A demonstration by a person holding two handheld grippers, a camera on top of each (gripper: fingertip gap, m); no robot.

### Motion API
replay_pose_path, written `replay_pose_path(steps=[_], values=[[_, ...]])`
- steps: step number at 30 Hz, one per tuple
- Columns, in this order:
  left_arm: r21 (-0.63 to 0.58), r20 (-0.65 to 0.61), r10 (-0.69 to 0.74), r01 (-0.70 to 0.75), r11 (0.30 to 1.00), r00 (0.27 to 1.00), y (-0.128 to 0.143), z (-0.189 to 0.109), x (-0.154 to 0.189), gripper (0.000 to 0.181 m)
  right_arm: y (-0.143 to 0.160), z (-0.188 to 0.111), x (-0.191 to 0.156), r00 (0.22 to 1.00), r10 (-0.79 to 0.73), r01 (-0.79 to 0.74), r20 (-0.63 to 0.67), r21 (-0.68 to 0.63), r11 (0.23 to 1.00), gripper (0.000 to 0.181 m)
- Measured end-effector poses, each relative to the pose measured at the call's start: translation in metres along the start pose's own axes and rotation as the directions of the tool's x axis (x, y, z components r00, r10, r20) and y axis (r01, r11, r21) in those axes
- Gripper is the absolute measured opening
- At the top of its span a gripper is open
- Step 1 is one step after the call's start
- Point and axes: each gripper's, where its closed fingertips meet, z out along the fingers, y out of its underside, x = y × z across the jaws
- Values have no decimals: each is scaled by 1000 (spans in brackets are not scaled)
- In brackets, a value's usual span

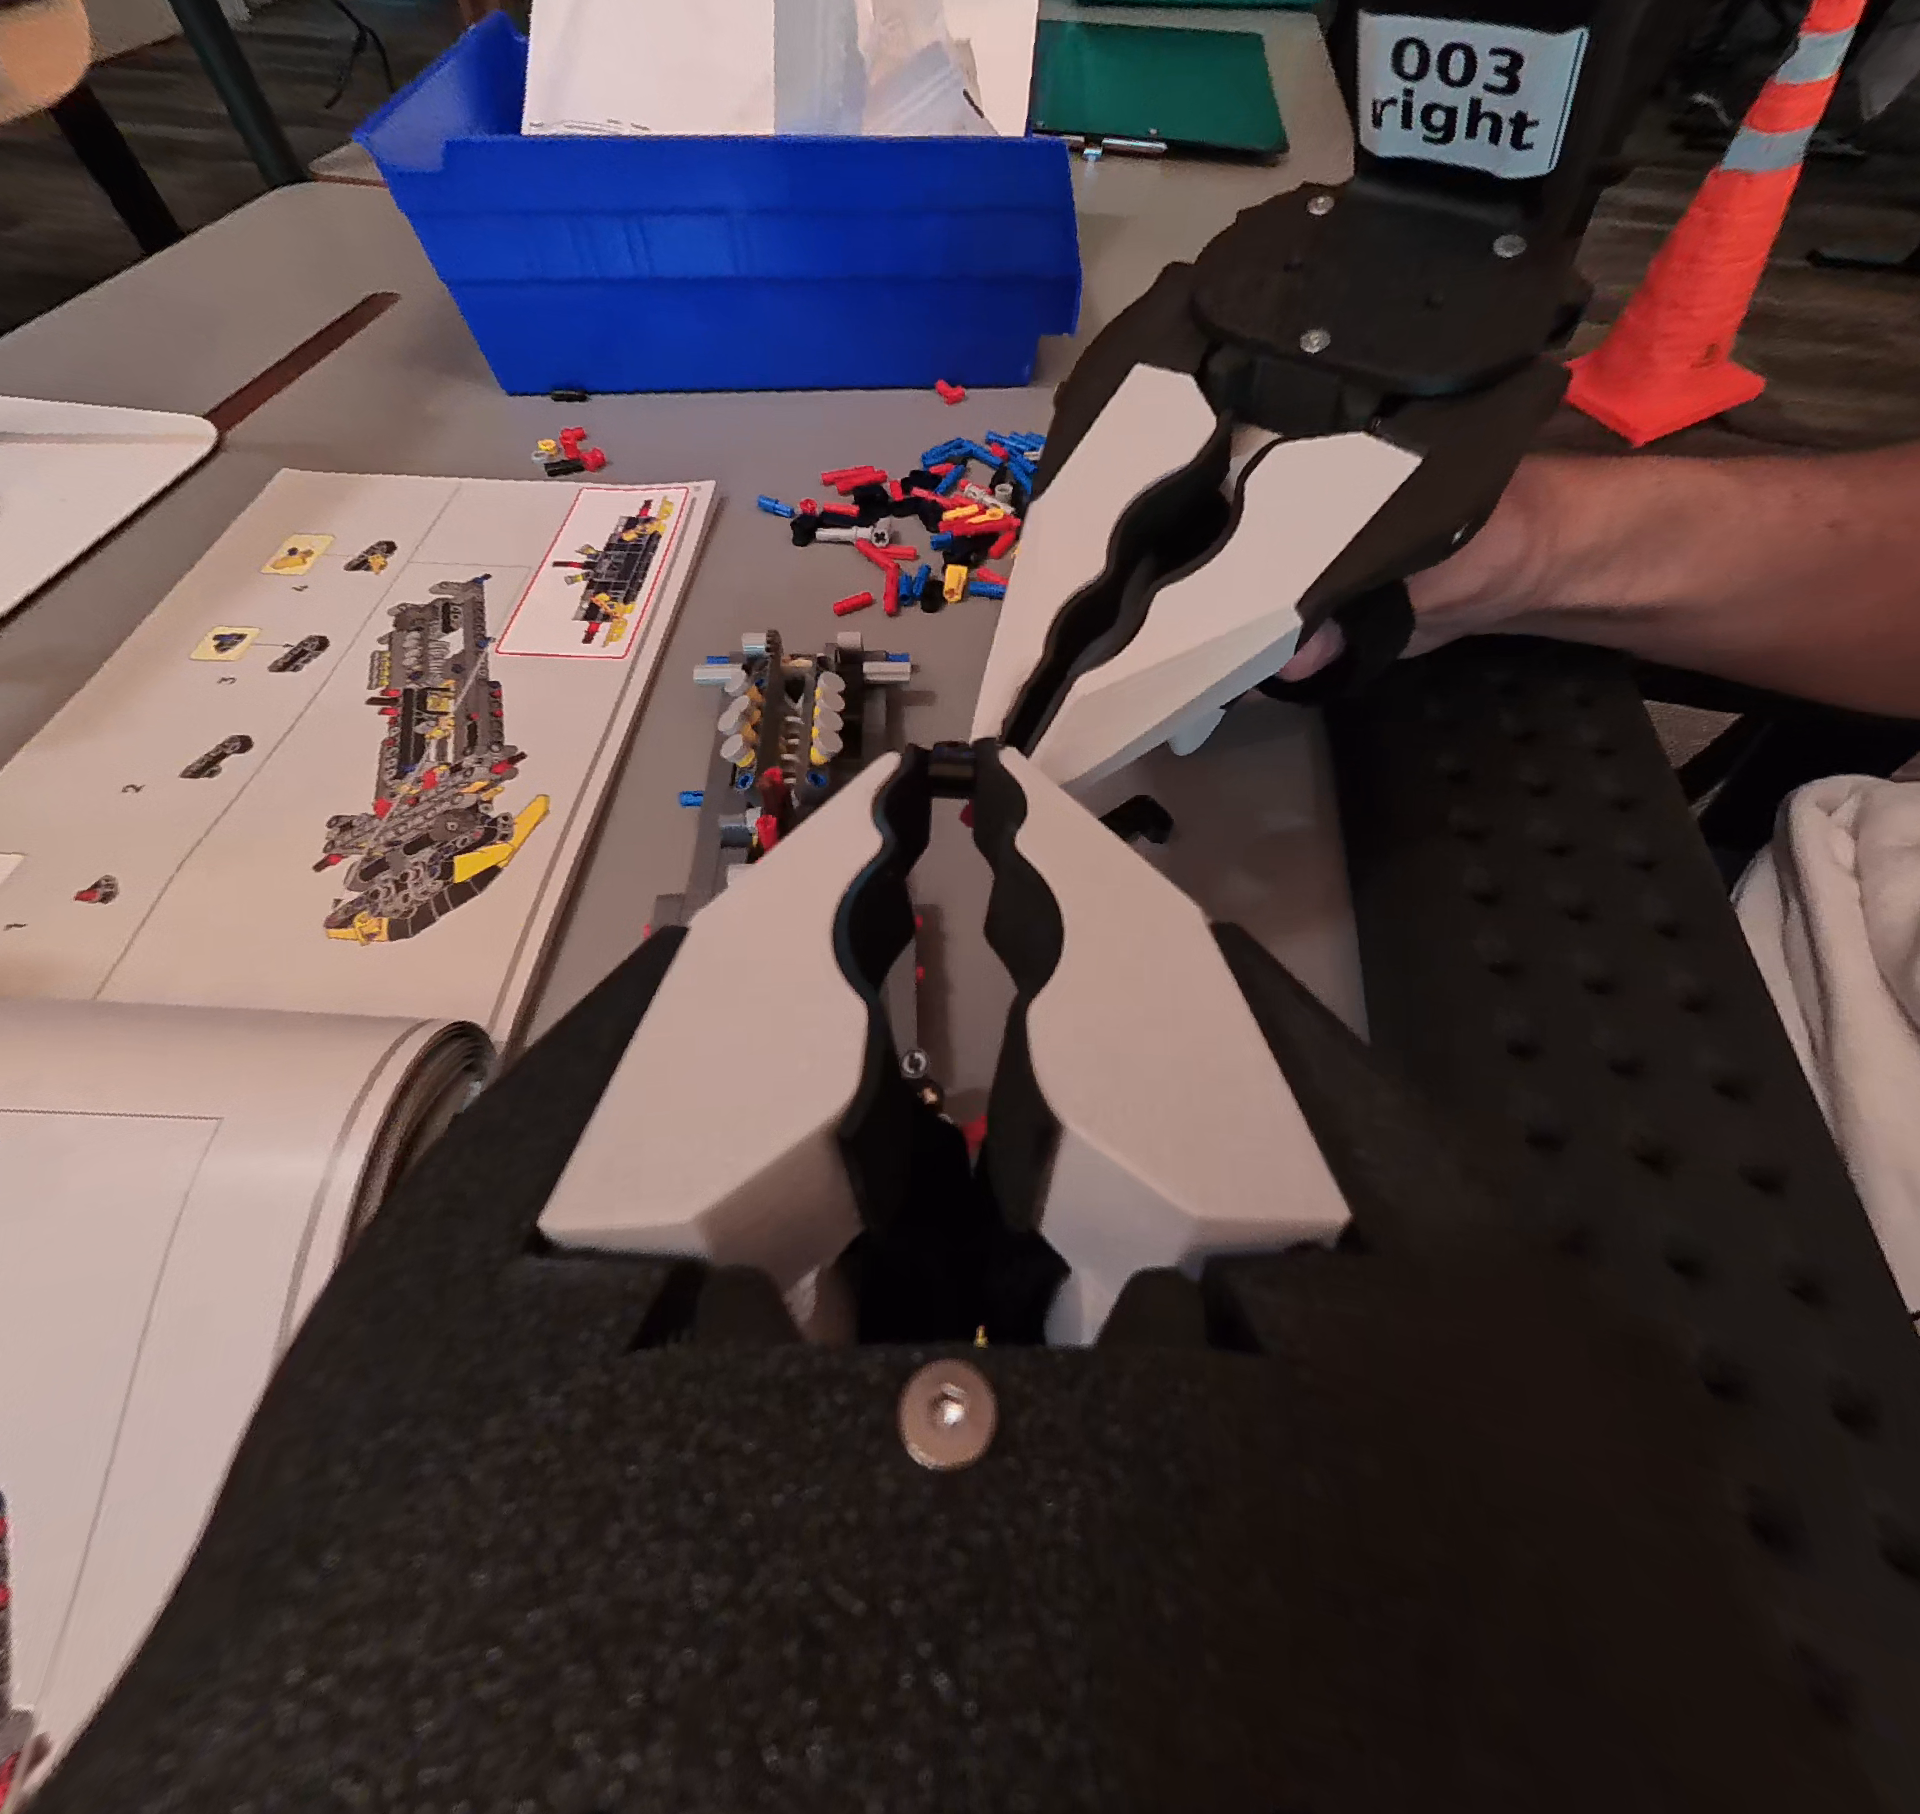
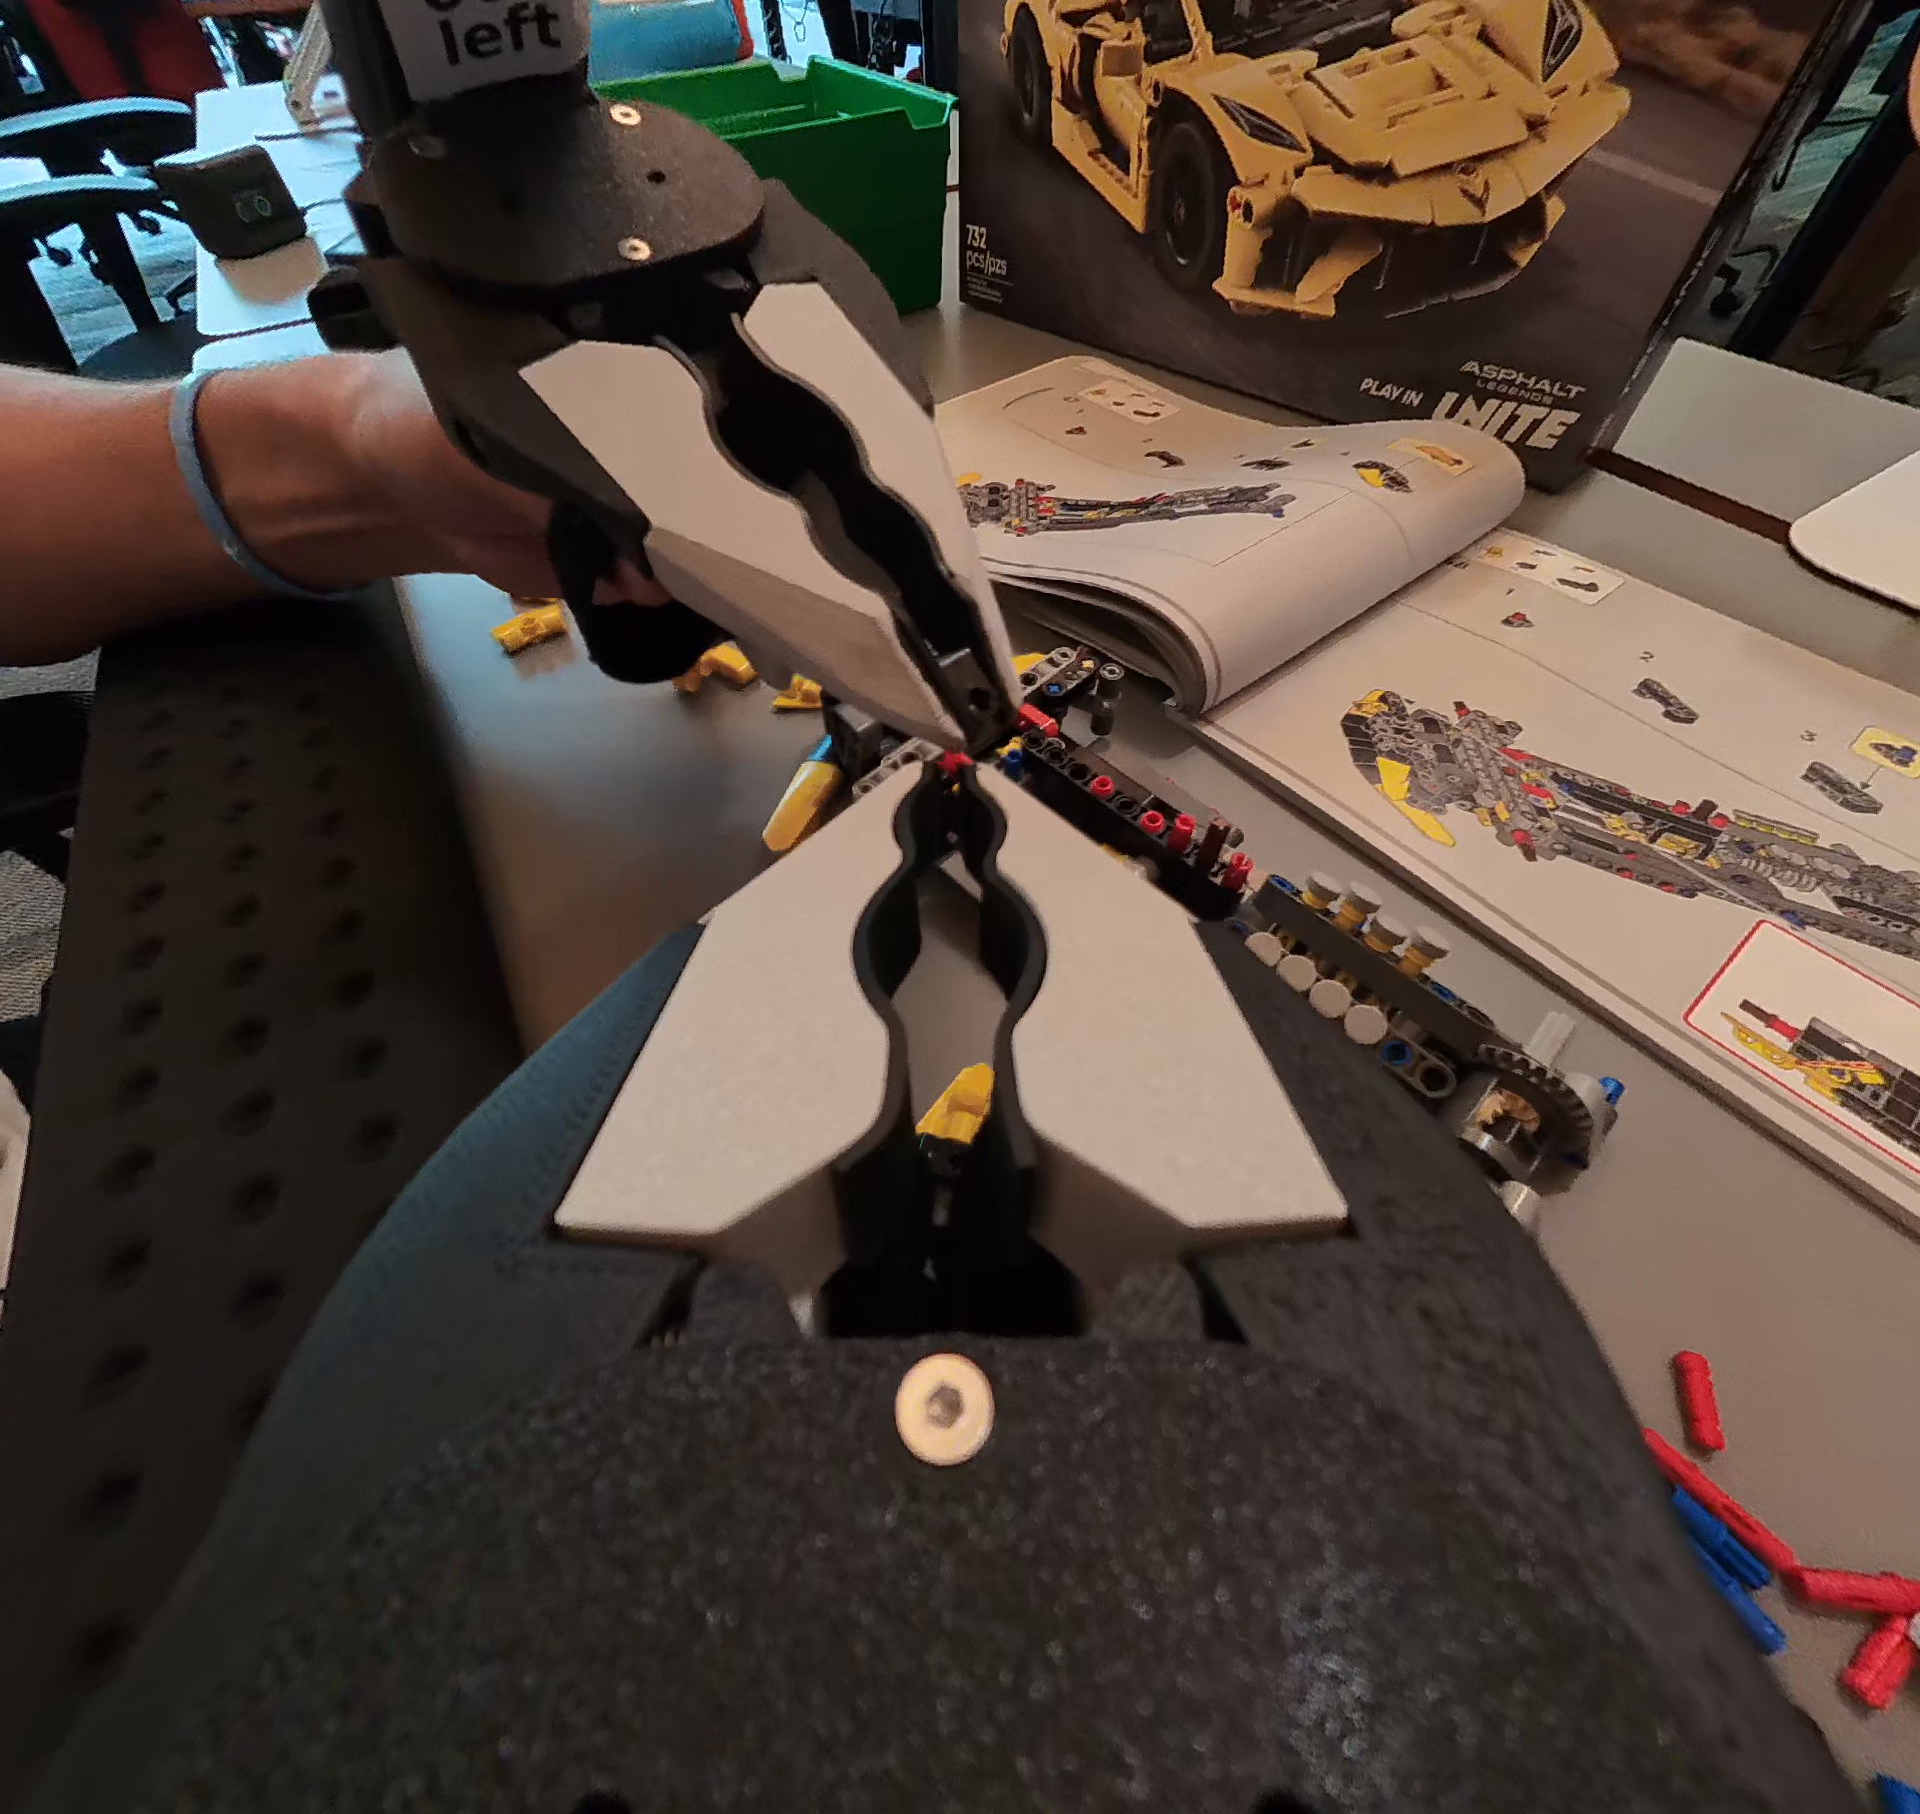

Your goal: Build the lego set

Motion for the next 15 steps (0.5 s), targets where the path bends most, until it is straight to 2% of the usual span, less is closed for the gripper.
replay_pose_path(steps=[6,11,15], values=[[-2,18,28,-28,1000,999,-1,-1,-1,6,-1,0,1,1000,8,-8,-2,8,1000,2],[43,41,8,-10,999,999,-8,-18,-18,6,-12,-8,2,998,59,-61,25,76,995,2],[91,12,189,-189,978,982,-15,-26,-6,6,-33,-18,-4,976,157,-182,154,168,969,1]])
